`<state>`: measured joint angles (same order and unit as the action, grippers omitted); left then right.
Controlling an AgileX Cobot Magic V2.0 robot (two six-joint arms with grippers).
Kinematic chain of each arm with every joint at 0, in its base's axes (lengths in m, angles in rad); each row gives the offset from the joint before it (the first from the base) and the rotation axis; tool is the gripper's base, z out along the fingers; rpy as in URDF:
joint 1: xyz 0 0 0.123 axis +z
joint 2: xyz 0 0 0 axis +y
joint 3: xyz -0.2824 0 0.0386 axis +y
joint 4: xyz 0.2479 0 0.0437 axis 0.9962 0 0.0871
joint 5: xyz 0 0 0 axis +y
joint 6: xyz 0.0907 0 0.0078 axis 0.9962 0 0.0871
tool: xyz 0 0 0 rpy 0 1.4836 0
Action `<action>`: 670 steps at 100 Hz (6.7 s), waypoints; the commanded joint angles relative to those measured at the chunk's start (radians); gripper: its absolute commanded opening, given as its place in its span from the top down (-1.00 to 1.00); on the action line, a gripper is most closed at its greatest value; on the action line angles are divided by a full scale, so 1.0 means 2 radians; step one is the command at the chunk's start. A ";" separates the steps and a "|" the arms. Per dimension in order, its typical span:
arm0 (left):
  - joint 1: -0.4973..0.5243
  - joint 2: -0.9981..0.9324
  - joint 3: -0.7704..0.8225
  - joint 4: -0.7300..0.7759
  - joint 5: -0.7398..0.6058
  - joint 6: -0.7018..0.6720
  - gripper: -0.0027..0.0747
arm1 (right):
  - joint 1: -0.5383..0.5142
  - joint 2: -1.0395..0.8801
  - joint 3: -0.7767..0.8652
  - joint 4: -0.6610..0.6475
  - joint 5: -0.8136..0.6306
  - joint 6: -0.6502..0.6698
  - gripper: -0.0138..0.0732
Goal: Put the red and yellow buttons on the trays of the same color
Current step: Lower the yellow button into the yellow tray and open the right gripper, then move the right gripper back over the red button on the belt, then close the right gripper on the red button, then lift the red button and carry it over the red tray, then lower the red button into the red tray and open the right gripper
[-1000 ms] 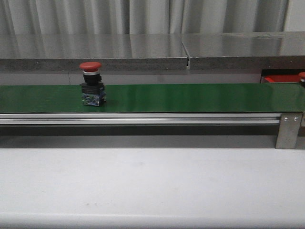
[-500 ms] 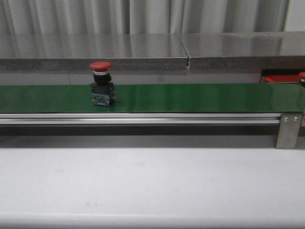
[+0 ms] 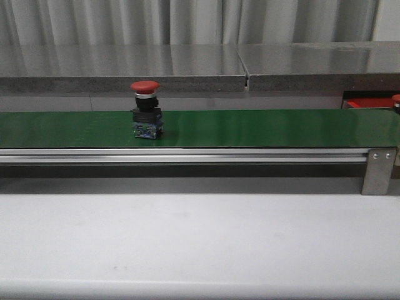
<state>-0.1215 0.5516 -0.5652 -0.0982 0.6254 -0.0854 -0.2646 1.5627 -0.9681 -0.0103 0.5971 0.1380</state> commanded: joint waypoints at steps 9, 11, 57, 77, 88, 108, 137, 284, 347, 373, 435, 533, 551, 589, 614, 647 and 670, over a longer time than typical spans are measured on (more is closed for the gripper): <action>0.000 -0.001 -0.013 -0.003 -0.034 -0.006 0.98 | -0.008 -0.001 -0.011 -0.001 -0.032 0.000 0.38; 0.000 -0.001 -0.013 -0.003 -0.034 -0.006 0.98 | -0.008 0.000 -0.011 -0.001 -0.032 0.000 0.38; 0.000 -0.001 -0.013 -0.003 -0.034 -0.006 0.98 | -0.008 0.006 -0.011 0.002 -0.036 0.000 -0.33; 0.000 -0.001 -0.013 -0.003 -0.034 -0.006 0.98 | -0.008 0.006 -0.011 0.002 -0.036 0.000 -0.40; 0.000 -0.001 -0.013 -0.003 -0.034 -0.006 0.98 | -0.008 0.002 -0.012 0.002 -0.036 0.000 -0.40; 0.000 -0.001 -0.013 -0.003 -0.034 -0.006 0.98 | -0.009 -0.028 -0.012 -0.001 -0.036 0.000 -0.40; 0.000 -0.001 -0.013 -0.003 -0.034 -0.006 0.98 | -0.002 -0.096 -0.013 -0.013 -0.021 -0.001 -0.40; 0.000 -0.001 -0.013 -0.003 -0.035 -0.006 0.98 | 0.296 0.034 -0.296 0.033 0.187 -0.169 -0.73; 0.000 -0.001 -0.013 -0.003 -0.035 -0.006 0.98 | 0.302 0.116 -0.322 0.099 0.148 -0.258 -0.73; 0.000 -0.001 -0.013 -0.003 -0.035 -0.006 0.98 | 0.302 0.132 -0.322 0.121 0.108 -0.274 -0.73; 0.000 -0.001 -0.013 -0.003 -0.035 -0.006 0.98 | 0.296 0.115 -0.322 0.068 0.082 -0.178 0.39; 0.000 -0.001 -0.013 -0.003 -0.035 -0.006 0.98 | 0.037 0.092 -0.321 -0.013 0.068 -0.023 0.39; 0.000 -0.001 -0.013 -0.003 -0.035 -0.006 0.98 | 0.026 0.117 -0.321 -0.008 0.039 -0.022 0.39; 0.000 -0.001 -0.013 -0.003 -0.035 -0.006 0.98 | 0.026 0.175 -0.321 0.012 -0.028 -0.018 0.39; 0.000 -0.001 -0.013 -0.003 -0.035 -0.006 0.98 | 0.022 0.195 -0.321 0.012 -0.057 -0.018 0.39; 0.000 -0.001 -0.013 -0.003 -0.035 -0.006 0.98 | 0.020 0.214 -0.321 0.012 -0.059 -0.018 0.31; 0.000 -0.001 -0.013 -0.003 -0.035 -0.006 0.98 | 0.020 0.214 -0.321 0.012 -0.058 -0.018 -0.59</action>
<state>-0.1215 0.5516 -0.5652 -0.0982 0.6254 -0.0854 -0.2191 2.0501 -1.5787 0.0166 0.5362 0.0981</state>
